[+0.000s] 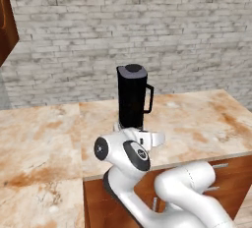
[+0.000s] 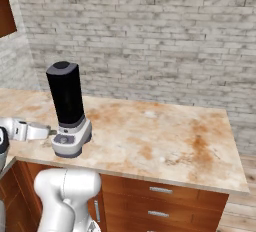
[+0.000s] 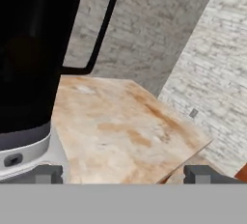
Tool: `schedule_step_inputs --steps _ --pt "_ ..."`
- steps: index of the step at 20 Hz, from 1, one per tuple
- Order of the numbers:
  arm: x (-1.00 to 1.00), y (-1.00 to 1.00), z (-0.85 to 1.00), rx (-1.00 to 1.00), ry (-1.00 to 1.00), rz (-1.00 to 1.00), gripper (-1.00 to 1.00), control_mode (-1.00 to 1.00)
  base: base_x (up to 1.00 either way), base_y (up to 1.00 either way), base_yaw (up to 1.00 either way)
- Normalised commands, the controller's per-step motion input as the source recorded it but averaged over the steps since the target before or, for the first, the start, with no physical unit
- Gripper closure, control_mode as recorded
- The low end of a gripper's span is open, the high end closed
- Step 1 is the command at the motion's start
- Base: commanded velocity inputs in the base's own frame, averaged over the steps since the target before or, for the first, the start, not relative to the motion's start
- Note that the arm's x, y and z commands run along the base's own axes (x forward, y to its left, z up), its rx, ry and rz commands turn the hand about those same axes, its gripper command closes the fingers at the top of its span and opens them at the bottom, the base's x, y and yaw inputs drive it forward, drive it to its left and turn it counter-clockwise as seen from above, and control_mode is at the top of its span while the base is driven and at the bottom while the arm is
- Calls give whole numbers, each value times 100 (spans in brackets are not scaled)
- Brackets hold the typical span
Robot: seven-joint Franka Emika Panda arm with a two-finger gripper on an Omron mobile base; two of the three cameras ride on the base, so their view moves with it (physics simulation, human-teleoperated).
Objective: Open the blender lid, put the tangerine in the blender, close the lid, and start the blender.
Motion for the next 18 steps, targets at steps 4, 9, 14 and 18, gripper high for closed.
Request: schedule_step_inputs --steps 4,9,14,18 --pt "8 8 -66 -2 0 -4 -100 -100 0 0 0" --pt "15 8 -28 0 -8 -1 -100 -100 0 0 0" --pt "7 11 -1 0 -15 -1 -100 -100 0 0 0" --pt "5 10 -7 0 -10 -5 -100 -100 0 0 0"
